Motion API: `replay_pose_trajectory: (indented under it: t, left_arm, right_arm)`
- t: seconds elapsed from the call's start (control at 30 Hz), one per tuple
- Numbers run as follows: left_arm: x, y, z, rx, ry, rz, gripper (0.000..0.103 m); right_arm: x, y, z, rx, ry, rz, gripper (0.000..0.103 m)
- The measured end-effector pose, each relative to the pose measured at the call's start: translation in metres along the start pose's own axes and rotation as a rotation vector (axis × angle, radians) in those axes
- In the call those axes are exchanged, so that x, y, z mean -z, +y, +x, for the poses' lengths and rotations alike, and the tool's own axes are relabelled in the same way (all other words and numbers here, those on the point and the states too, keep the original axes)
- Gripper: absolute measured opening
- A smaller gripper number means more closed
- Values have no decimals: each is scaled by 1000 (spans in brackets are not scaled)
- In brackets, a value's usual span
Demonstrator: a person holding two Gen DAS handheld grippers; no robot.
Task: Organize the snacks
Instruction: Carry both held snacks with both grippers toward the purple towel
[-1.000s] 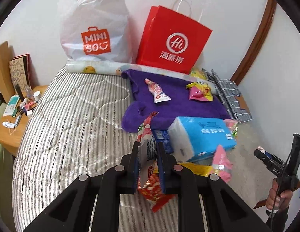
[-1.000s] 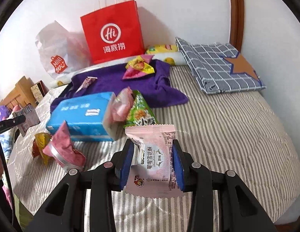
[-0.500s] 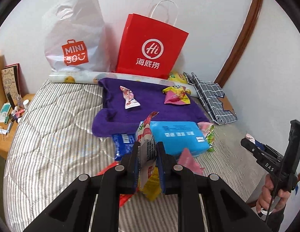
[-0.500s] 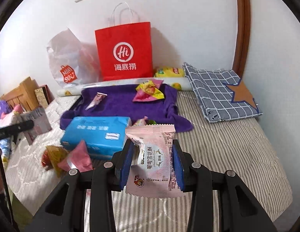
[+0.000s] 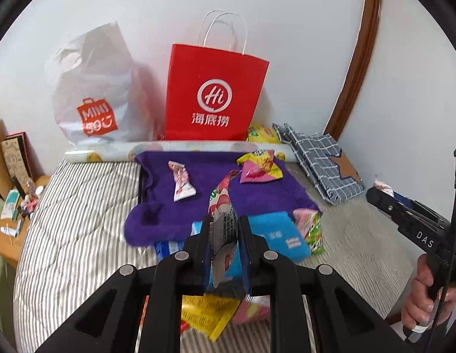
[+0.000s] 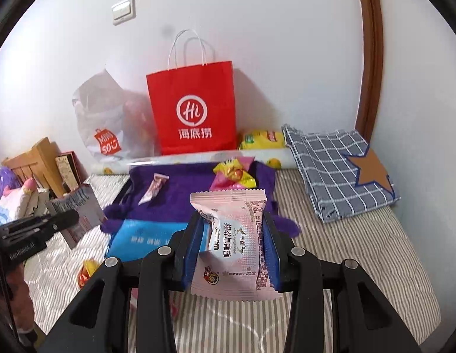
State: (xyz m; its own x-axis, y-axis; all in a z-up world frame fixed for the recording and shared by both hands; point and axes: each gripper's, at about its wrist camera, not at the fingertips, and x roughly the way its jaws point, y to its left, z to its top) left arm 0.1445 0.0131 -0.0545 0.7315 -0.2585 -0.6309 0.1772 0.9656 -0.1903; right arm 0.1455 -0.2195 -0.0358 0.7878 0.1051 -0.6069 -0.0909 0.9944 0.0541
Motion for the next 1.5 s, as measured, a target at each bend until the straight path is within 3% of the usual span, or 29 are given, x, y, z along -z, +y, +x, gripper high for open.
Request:
replay_pose_trajectory:
  t: [0.4, 0.83, 0.97, 1.1, 1.5]
  left_arm:
    - [-42, 9, 46, -143, -43, 24, 16]
    - [-71, 47, 104, -167, -35, -31, 16]
    - [-65, 57, 125, -170, 1, -33, 16]
    - [-54, 67, 139, -148, 56, -56, 16]
    - [-37, 77, 145, -126, 84, -87, 16]
  right_arm:
    - [-37, -5, 56, 1, -10, 6, 39]
    - [-64, -13, 142, 7, 39, -6, 39]
    - [-58, -16, 163, -11, 59, -18, 39]
    - [-46, -20, 184, -17, 138, -3, 39]
    - [-30, -27, 199, -79, 208, 30, 39]
